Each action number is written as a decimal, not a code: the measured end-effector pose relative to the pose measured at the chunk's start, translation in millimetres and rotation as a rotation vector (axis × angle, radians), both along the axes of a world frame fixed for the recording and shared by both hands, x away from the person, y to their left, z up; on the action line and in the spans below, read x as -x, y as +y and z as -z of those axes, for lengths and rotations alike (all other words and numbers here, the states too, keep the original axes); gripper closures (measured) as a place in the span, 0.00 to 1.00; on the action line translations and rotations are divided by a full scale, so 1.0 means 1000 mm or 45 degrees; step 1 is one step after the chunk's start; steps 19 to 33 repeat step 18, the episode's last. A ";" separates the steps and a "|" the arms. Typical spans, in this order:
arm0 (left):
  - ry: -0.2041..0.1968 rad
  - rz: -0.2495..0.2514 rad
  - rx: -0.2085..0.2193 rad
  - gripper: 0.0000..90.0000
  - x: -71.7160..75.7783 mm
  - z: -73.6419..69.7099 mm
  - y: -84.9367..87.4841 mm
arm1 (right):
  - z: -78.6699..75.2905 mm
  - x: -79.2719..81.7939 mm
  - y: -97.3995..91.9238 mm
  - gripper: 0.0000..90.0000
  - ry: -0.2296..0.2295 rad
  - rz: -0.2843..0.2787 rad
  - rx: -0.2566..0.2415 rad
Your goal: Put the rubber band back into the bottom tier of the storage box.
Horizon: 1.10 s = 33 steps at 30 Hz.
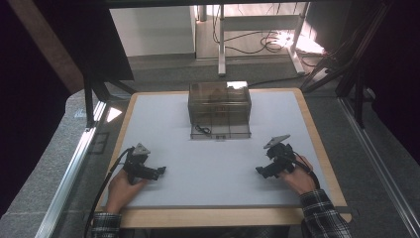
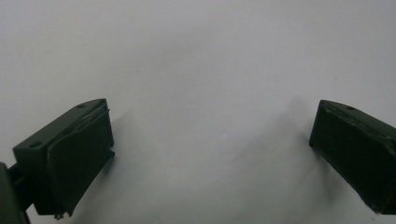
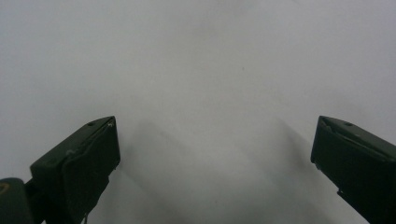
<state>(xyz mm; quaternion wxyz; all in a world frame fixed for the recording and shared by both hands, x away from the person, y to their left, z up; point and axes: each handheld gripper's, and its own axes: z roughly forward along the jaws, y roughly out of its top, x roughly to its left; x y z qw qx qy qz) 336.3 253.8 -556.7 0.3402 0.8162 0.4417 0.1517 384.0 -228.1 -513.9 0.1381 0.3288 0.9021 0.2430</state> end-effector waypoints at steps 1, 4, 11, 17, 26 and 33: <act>0.000 0.000 0.000 0.00 0.000 0.000 0.000 | 0.000 0.000 0.000 0.01 0.000 0.000 0.000; -0.001 0.000 -0.001 0.00 0.000 0.000 0.000 | 0.004 0.001 -0.004 0.00 0.000 -0.005 -0.022; -0.001 0.000 -0.001 0.00 0.000 0.000 0.000 | 0.012 0.005 -0.014 0.00 -0.044 0.001 -0.139; 0.000 0.001 -0.001 0.00 0.000 0.000 0.000 | 0.016 0.009 -0.018 0.00 -0.089 0.004 -0.191; -0.001 0.000 -0.001 0.00 0.000 0.000 0.000 | 0.016 0.008 -0.017 0.00 -0.088 0.003 -0.191; -0.001 0.000 -0.001 0.00 0.000 0.000 0.000 | 0.016 0.008 -0.017 0.00 -0.088 0.003 -0.191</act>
